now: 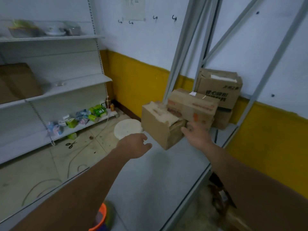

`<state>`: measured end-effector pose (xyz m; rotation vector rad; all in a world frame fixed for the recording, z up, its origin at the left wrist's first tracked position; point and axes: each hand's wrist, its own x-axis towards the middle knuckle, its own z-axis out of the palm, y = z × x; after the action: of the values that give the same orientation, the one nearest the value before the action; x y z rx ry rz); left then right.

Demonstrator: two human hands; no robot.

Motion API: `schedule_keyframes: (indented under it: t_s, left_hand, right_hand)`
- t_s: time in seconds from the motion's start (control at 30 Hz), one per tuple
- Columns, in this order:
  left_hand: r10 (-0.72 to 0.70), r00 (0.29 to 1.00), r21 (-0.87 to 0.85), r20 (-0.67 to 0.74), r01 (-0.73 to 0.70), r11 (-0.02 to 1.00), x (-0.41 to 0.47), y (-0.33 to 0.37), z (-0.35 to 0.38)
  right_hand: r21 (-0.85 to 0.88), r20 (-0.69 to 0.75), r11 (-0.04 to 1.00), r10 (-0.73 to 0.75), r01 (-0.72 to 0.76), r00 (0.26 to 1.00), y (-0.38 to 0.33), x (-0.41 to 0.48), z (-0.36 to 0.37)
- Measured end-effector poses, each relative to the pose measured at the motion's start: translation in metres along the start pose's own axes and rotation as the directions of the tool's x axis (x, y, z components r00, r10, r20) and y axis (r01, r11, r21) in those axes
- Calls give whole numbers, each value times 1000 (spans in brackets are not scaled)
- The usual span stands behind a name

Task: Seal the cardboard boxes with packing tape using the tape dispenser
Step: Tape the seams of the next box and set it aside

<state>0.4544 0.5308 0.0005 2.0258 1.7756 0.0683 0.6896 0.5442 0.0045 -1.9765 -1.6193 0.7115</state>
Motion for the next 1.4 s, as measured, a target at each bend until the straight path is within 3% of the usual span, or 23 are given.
schedule_keyframes:
  t_s: [0.07, 0.23, 0.37, 0.5, 0.63, 0.8, 0.97, 1.03, 1.13, 1.23, 1.4]
  left_hand:
    - [16, 1000, -7, 9, -16, 1000, 21, 22, 3]
    - [66, 998, -105, -6, -67, 992, 81, 59, -12]
    - [57, 983, -274, -177, -105, 956, 124, 81, -20]
    - [-46, 941, -511, -334, -140, 848, 162, 108, -31]
    - [-174, 940, -645, -294, -60, 762, 209, 124, -39]
    - [-313, 912, -709, -265, 35, 704, 241, 144, -35]
    - [-389, 892, -732, -233, 102, 674, 257, 157, -23]
    - [-429, 870, -799, -243, 71, 597, 259, 157, -22]
    - [-483, 833, -891, -268, -25, 452, 246, 157, -32]
    - [-506, 802, -908, -317, -103, 406, 220, 144, -39]
    - [-645, 646, -897, -408, -152, 415, 142, 105, -54]
  right_hand:
    - [46, -59, 999, -26, 29, 998, 9, 19, -12]
    - [35, -386, 999, -13, 28, 923, 26, 58, -46]
    - [83, -522, 995, 2, 48, 853, 48, 92, -73]
    - [322, -425, 944, 78, 70, 902, 67, 124, -89]
    - [547, -294, 837, 191, 2, 936, 82, 152, -86]
    - [732, -59, 680, 117, -37, 991, 96, 166, -85]
    - [785, -3, 619, 34, -19, 999, 100, 178, -91]
    - [809, -42, 587, -1, 35, 999, 97, 180, -88]
    - [754, -127, 635, -108, 167, 986, 83, 178, -86]
    - [729, -174, 631, -205, 266, 963, 61, 178, -86]
    - [744, -118, 587, -355, 319, 928, 10, 152, -68]
